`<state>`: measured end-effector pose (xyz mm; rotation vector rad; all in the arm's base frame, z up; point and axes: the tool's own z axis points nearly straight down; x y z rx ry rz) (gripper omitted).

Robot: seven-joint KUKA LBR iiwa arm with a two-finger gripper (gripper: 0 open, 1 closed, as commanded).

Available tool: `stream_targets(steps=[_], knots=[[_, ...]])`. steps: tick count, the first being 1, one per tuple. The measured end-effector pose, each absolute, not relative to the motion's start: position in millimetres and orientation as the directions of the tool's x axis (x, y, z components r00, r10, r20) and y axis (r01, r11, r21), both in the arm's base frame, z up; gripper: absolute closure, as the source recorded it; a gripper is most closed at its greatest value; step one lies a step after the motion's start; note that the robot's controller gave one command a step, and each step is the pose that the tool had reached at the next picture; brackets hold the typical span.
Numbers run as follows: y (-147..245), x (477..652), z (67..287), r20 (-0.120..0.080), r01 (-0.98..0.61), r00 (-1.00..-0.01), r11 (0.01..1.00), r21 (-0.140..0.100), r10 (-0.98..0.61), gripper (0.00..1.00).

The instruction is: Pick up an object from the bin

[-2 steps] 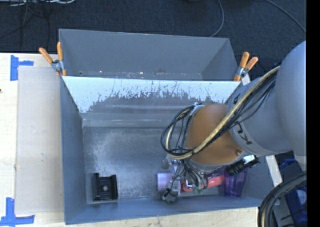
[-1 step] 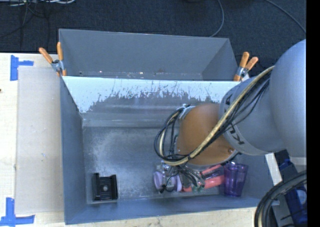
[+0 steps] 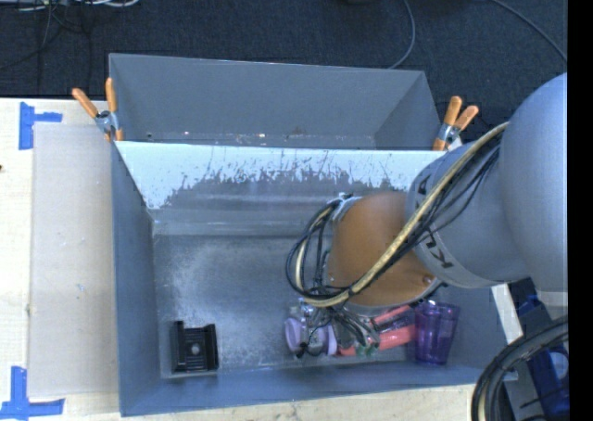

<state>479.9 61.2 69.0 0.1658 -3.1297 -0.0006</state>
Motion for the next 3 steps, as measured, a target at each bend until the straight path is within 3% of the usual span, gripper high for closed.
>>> stream_targets(steps=[1,3], knots=[[61,477.9,76,0.015,-0.105,-0.994,0.994,0.000,-0.105,1.00],[61,479.1,106,0.011,-0.105,-0.994,0.995,0.001,-0.105,1.00]])
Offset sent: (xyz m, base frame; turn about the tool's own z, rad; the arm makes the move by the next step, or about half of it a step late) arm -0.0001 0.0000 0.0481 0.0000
